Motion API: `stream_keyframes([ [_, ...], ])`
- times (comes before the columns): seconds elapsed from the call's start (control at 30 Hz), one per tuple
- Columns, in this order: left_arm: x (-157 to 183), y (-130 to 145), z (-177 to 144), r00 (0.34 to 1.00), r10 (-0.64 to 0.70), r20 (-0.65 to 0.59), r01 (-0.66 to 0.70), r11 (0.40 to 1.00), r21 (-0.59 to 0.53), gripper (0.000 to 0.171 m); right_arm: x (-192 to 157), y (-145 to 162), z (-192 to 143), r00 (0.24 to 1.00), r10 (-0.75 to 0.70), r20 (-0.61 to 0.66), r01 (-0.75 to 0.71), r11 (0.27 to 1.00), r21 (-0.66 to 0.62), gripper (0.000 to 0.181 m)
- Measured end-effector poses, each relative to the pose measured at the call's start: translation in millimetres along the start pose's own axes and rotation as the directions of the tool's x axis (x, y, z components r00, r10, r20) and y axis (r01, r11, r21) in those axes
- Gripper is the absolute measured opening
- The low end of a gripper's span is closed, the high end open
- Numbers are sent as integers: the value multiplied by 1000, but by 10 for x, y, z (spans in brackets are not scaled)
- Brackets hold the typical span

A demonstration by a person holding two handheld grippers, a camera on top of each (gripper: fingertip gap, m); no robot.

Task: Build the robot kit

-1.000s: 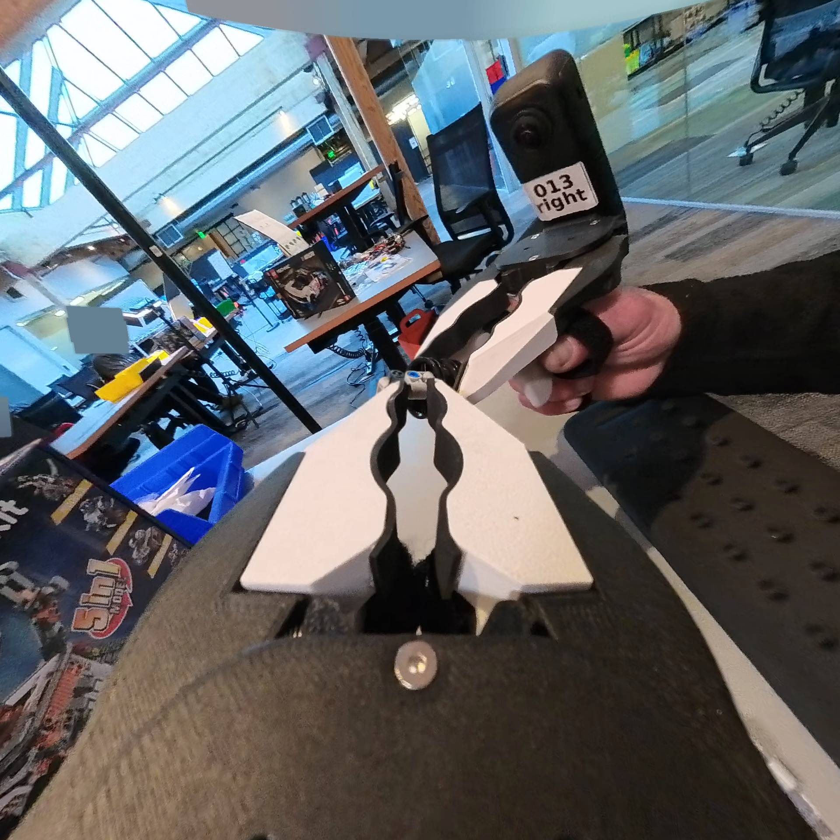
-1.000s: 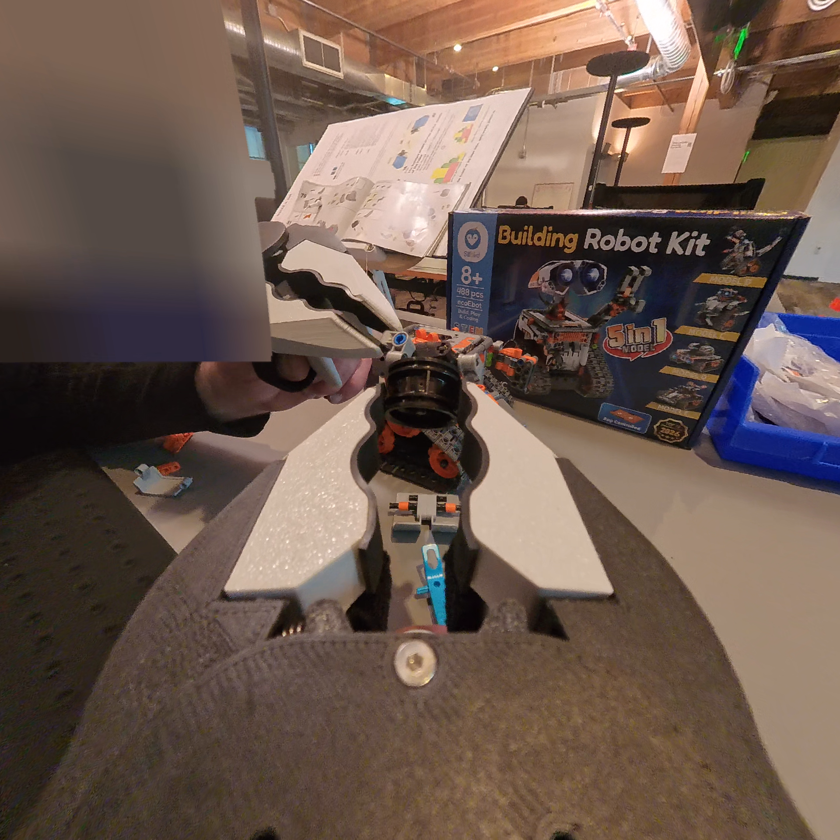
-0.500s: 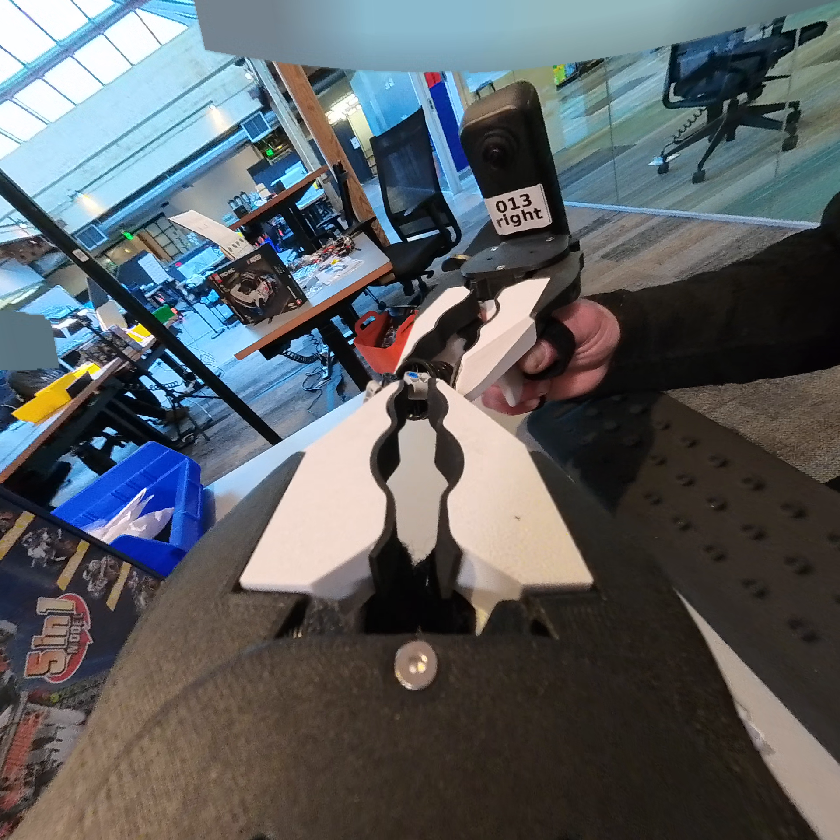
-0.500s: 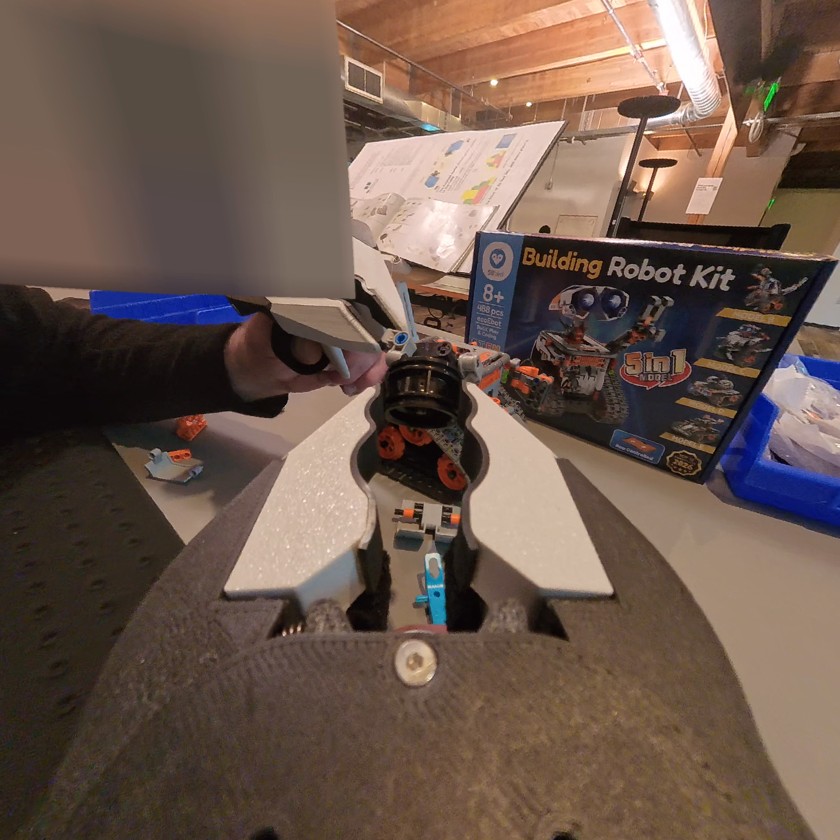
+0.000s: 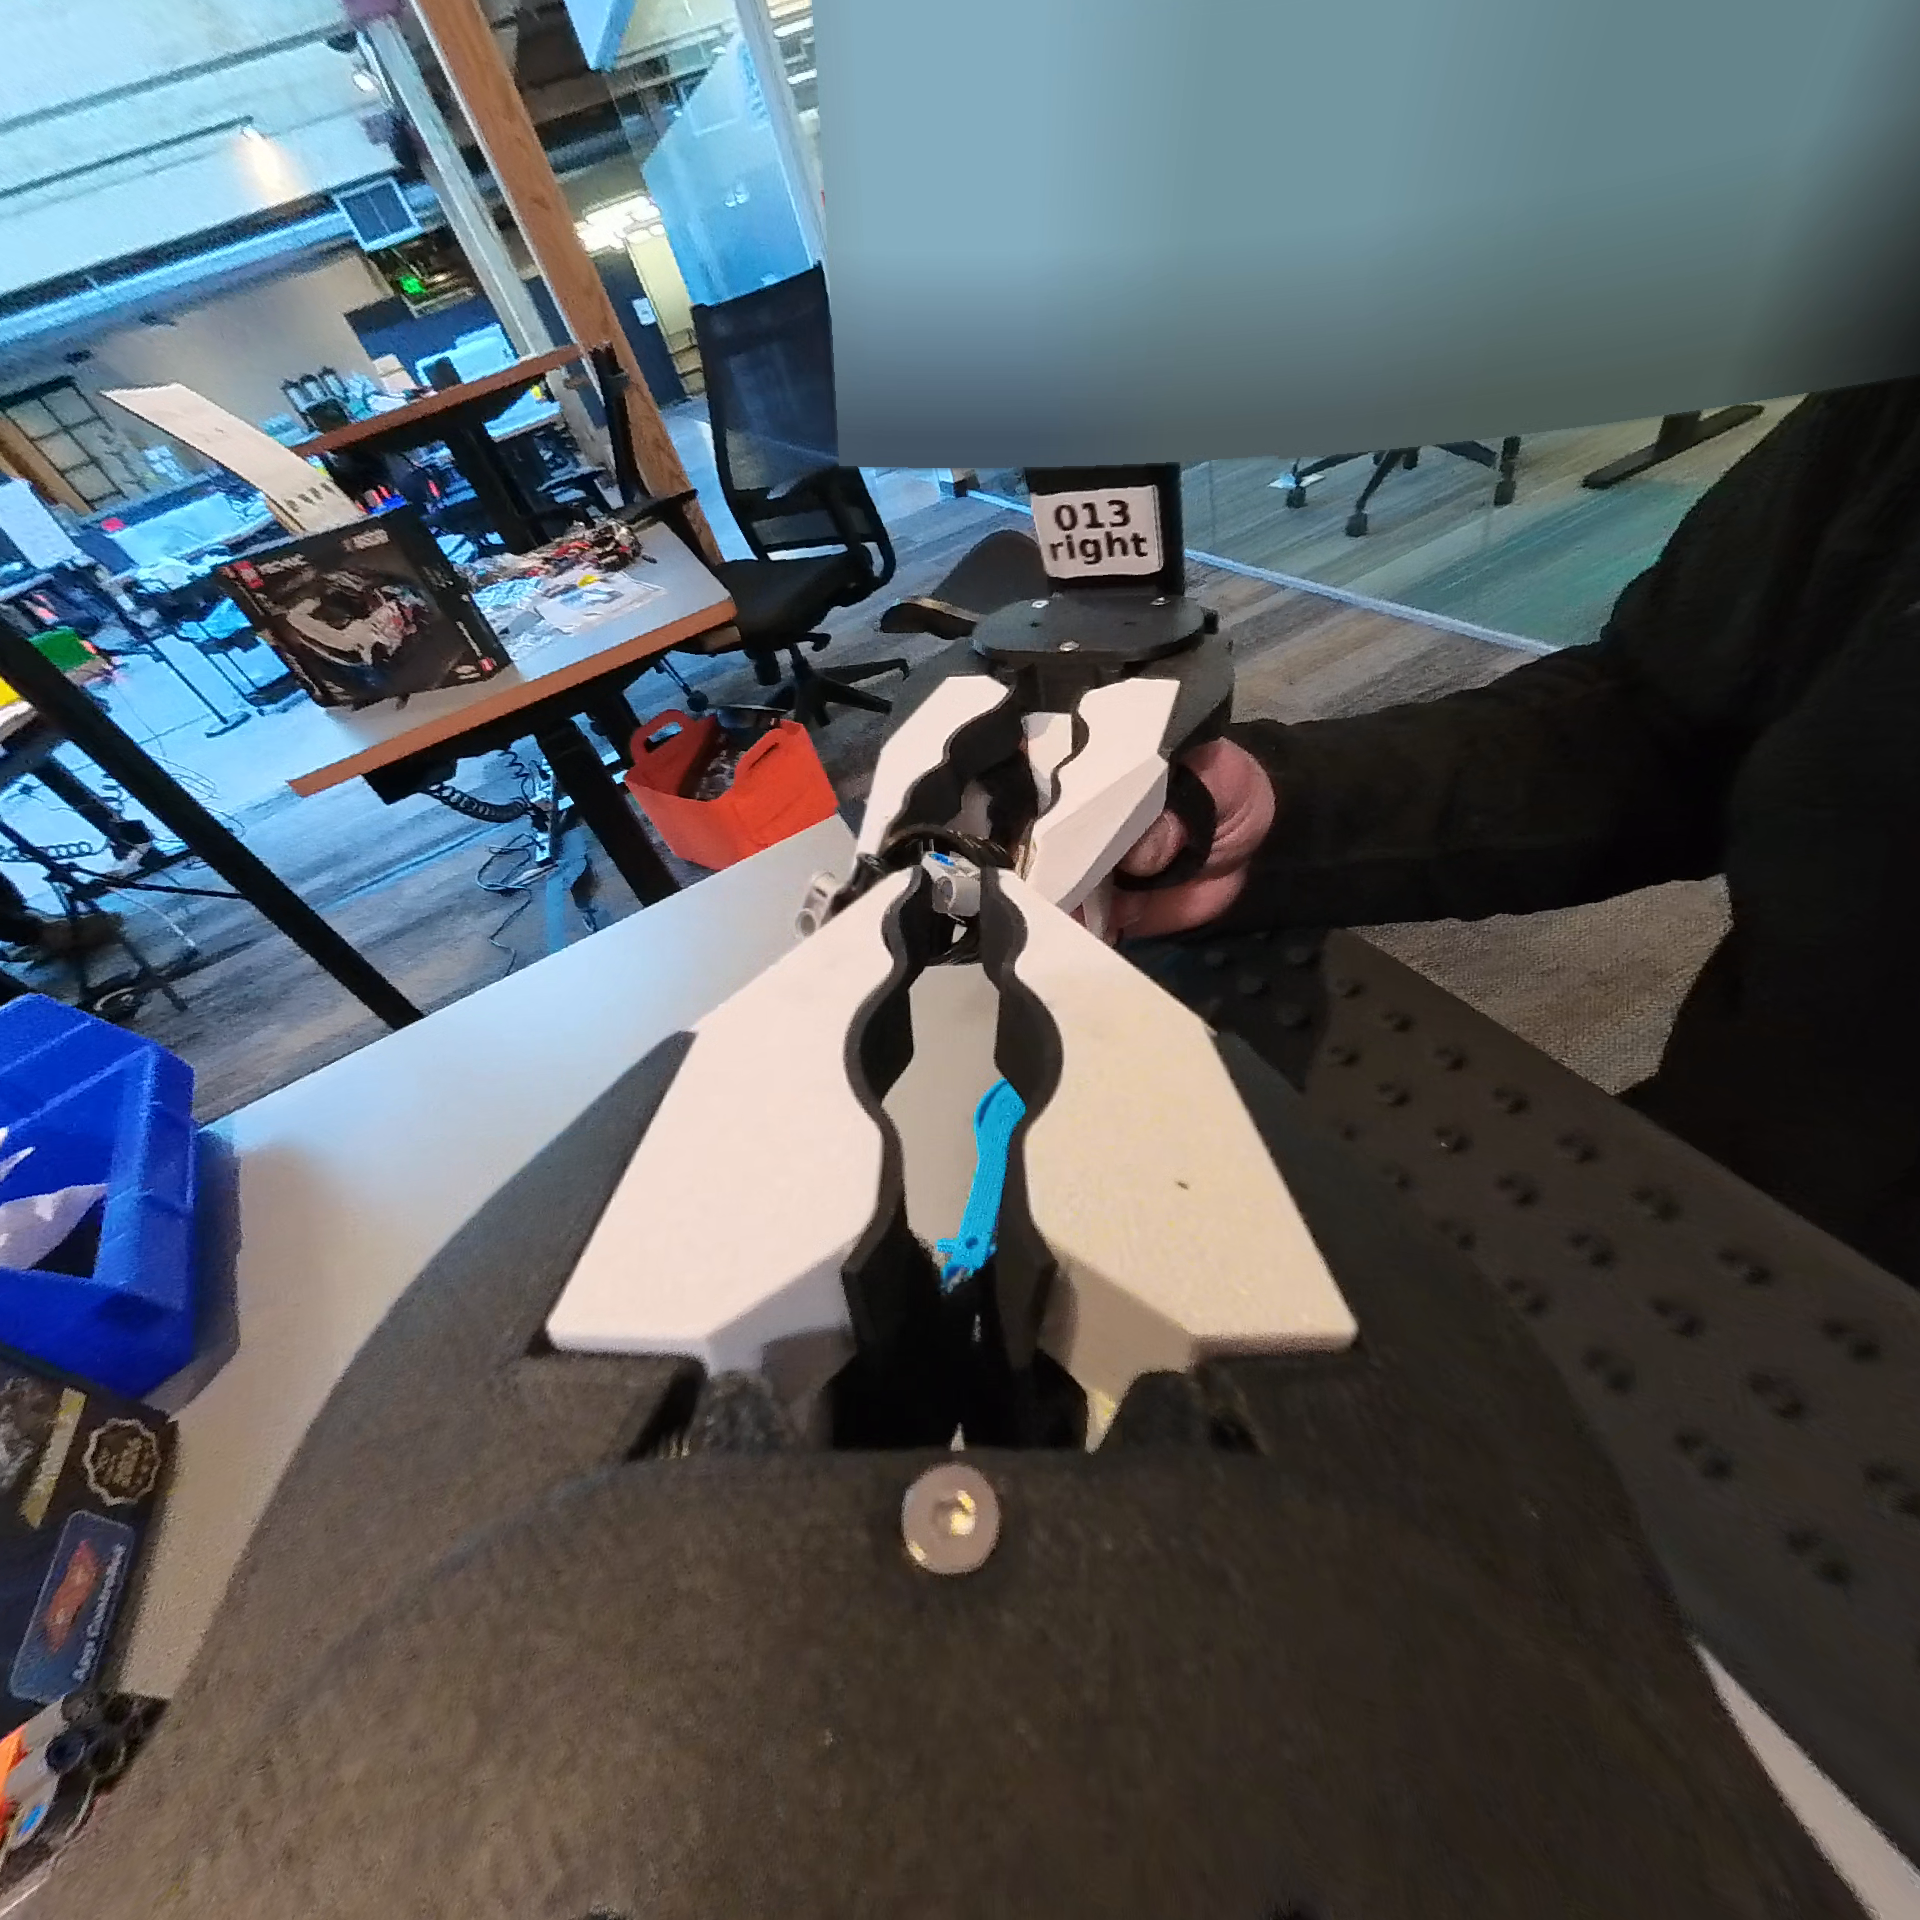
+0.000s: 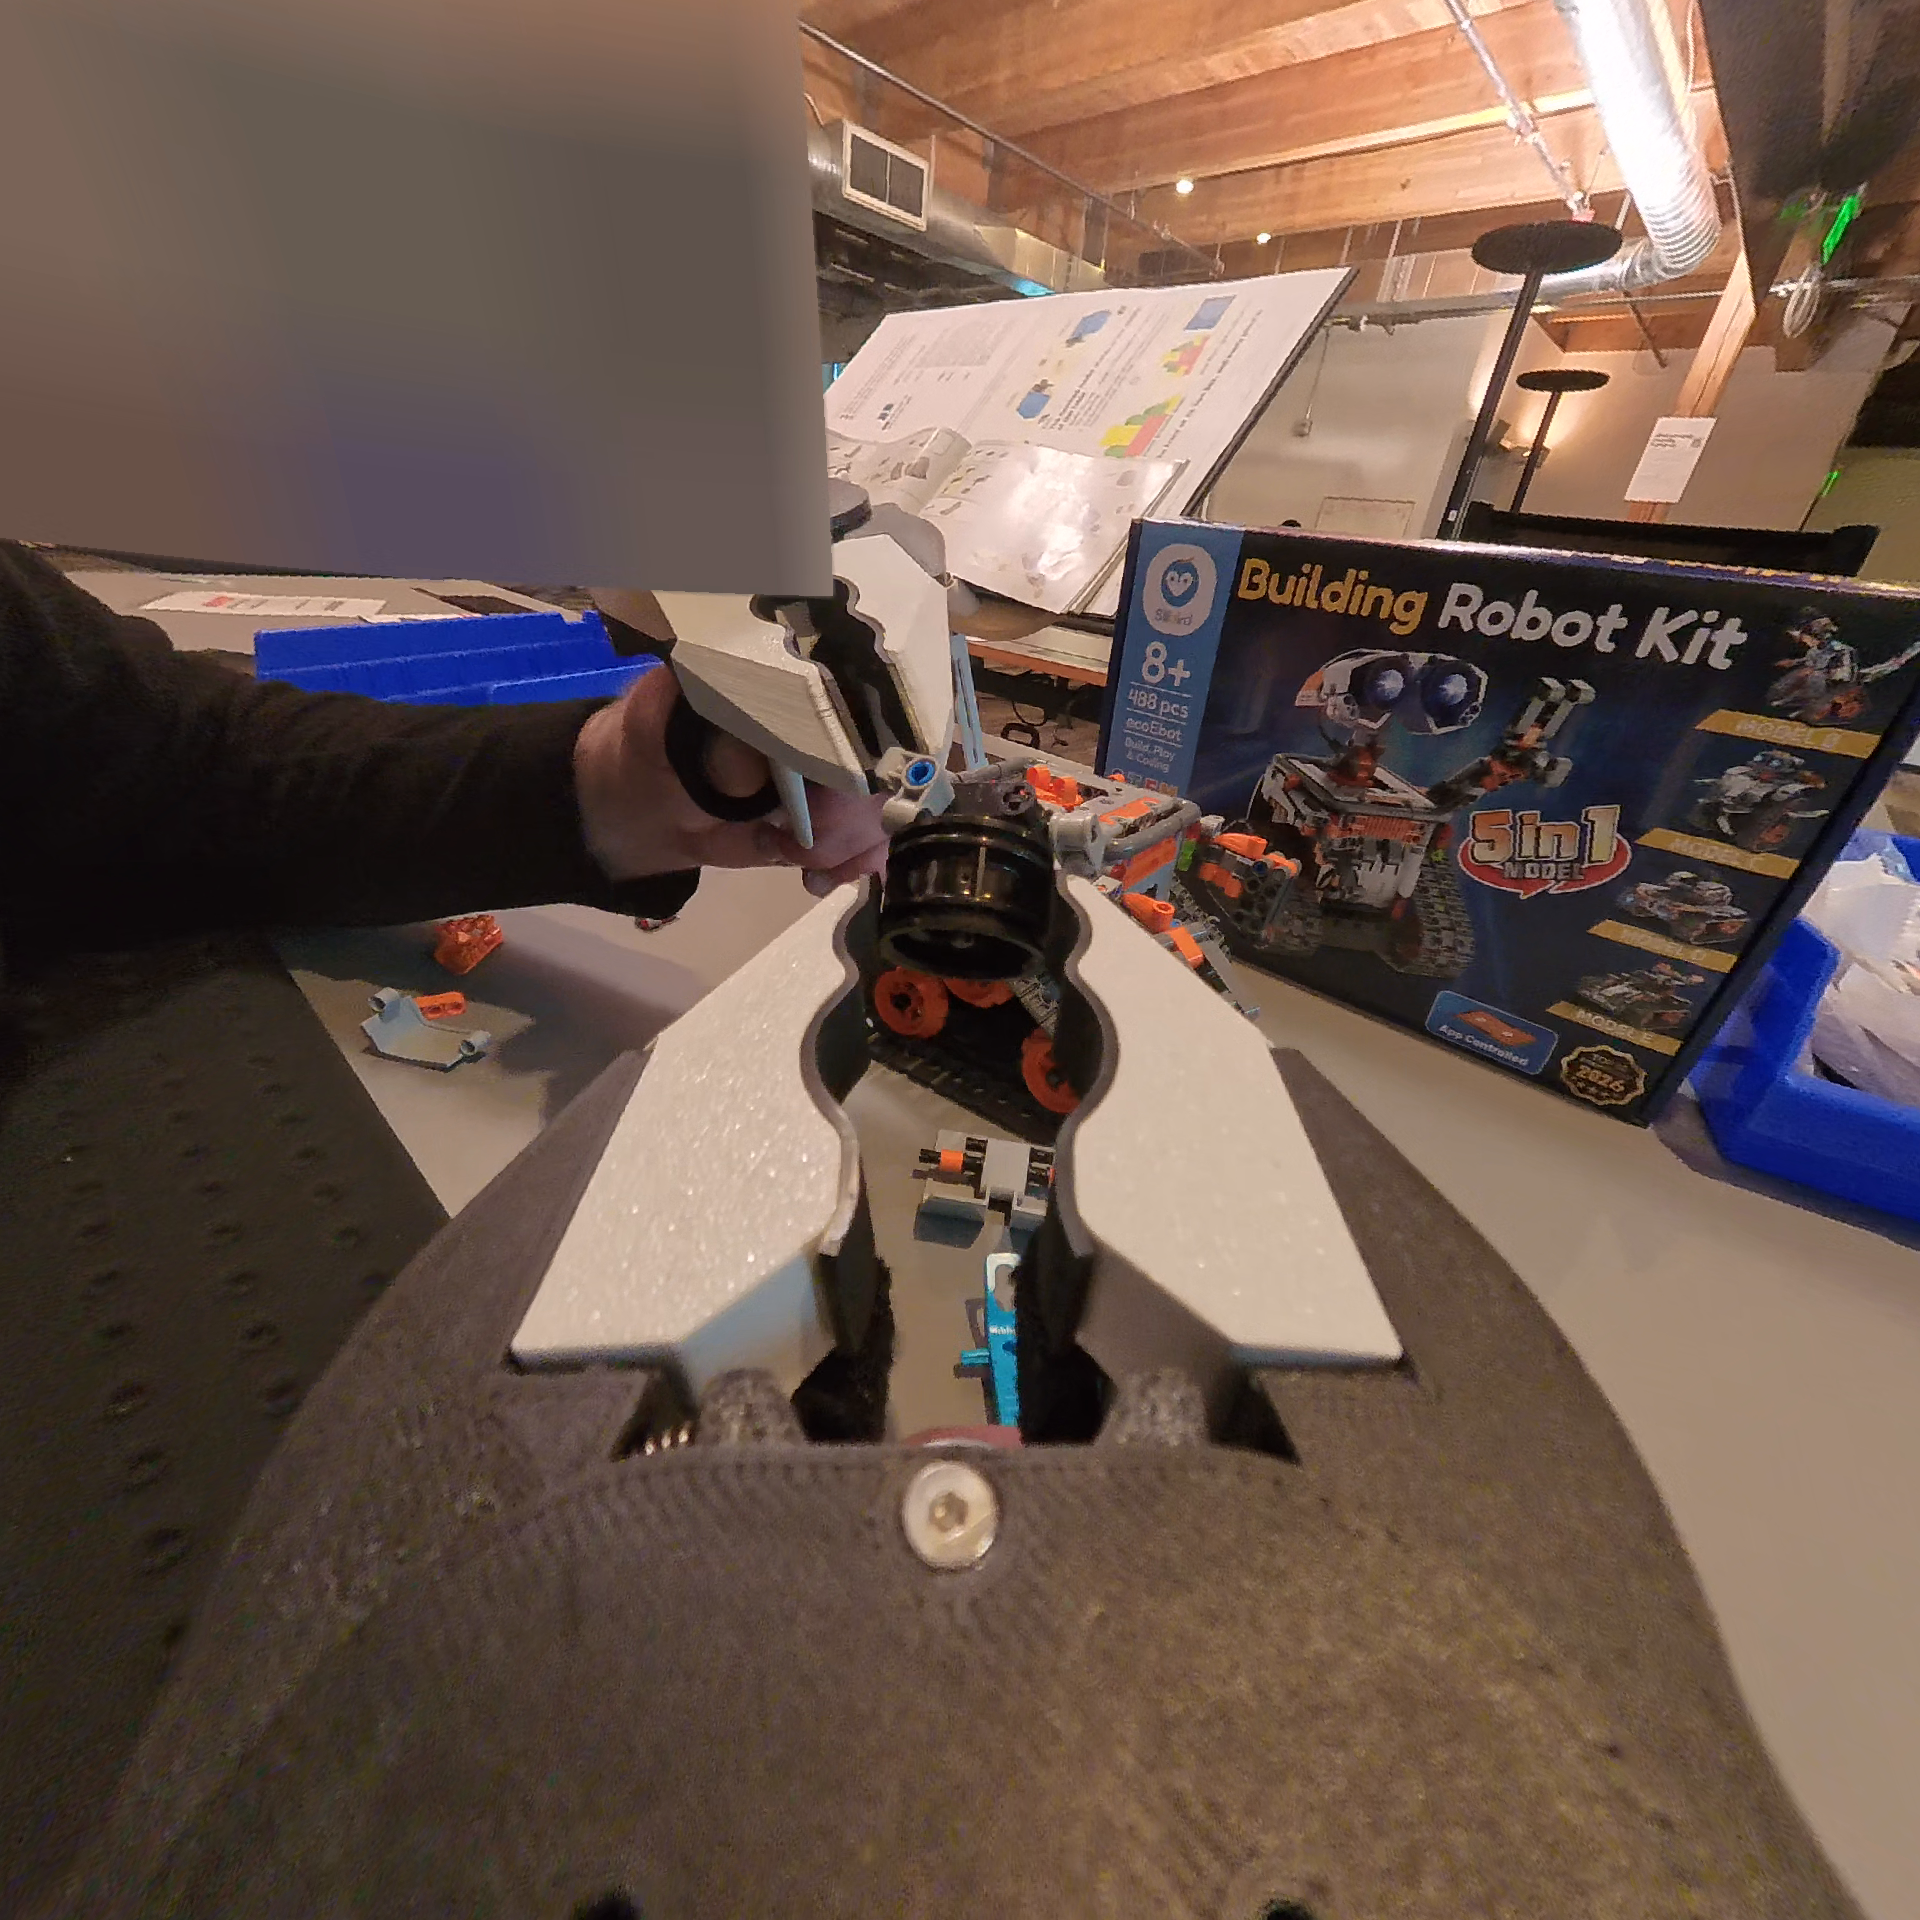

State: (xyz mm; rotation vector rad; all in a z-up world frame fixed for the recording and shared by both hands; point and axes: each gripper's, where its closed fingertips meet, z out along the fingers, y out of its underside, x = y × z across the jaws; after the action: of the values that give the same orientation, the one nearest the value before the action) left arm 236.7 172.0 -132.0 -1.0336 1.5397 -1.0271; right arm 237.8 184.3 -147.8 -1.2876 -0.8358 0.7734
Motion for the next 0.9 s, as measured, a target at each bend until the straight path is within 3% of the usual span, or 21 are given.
stream_keyframes([
  [0.57, 60, 58, -28, 980, -143, -138, 140, 990, -32, 7, -63, 75, 15, 999, 2, 49, -1, 1000, -17, 29],
  [0.77, -6, 140, 24, 999, 48, -8, -49, 995, -93, 14, 45, 121, 8, 999, 46, 8, -46, 999, -28, 29],
  [0.9, -35, 143, 35, 985, 165, 53, -156, 977, -148, 8, 45, 121, 6, 998, 55, 13, -55, 998, -24, 29],
])
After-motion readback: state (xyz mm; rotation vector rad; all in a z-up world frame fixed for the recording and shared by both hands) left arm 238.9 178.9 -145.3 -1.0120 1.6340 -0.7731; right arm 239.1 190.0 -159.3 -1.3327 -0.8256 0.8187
